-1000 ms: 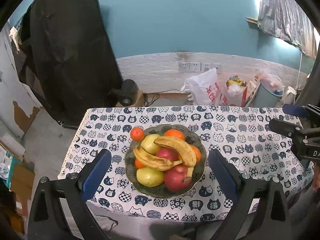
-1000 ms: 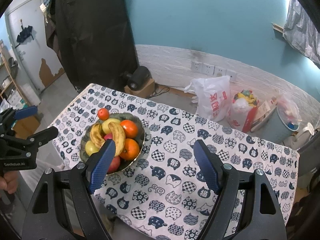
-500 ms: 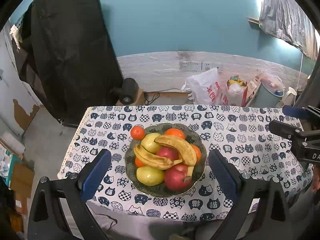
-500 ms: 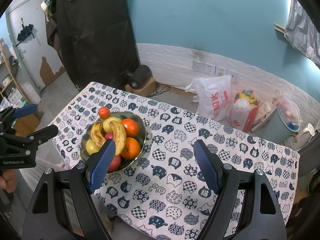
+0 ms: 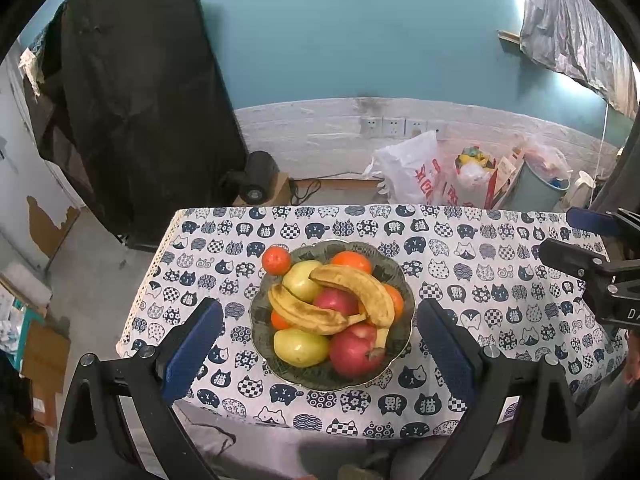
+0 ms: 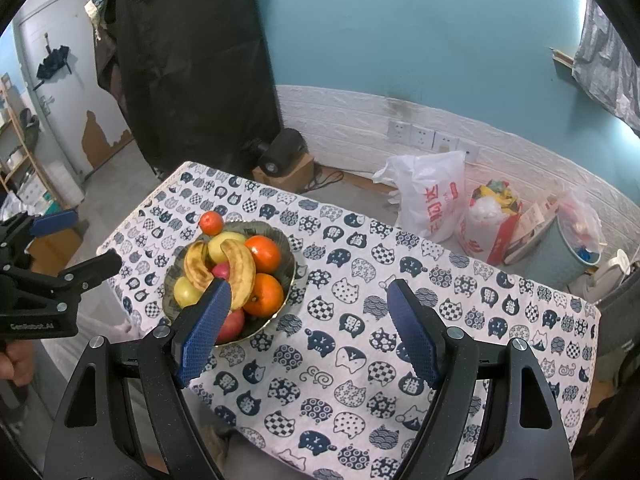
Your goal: Organize fruits
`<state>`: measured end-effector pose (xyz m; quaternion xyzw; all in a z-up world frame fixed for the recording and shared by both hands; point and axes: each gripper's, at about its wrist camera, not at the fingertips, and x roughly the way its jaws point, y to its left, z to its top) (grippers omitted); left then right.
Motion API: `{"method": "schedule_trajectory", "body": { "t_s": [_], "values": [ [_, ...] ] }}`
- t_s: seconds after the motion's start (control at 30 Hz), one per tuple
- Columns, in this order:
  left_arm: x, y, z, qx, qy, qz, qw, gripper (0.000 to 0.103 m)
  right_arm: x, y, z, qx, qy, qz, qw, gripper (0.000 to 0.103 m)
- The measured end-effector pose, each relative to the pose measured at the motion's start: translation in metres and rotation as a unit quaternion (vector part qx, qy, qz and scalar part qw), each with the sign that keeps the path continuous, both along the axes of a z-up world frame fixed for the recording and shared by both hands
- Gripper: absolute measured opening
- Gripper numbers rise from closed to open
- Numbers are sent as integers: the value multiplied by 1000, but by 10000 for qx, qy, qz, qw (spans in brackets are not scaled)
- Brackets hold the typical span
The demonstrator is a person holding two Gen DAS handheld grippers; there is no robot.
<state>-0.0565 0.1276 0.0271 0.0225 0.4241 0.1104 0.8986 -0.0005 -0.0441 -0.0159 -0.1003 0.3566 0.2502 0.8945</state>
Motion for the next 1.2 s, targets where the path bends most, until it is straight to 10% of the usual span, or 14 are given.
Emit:
{"method": "schedule_trajectory", "body": {
  "t_s": [1.2],
  "values": [
    [-2, -1, -2, -27, 32, -21, 10000, 99, 1, 1, 0, -10, 11, 7, 10000, 79]
  ]
}}
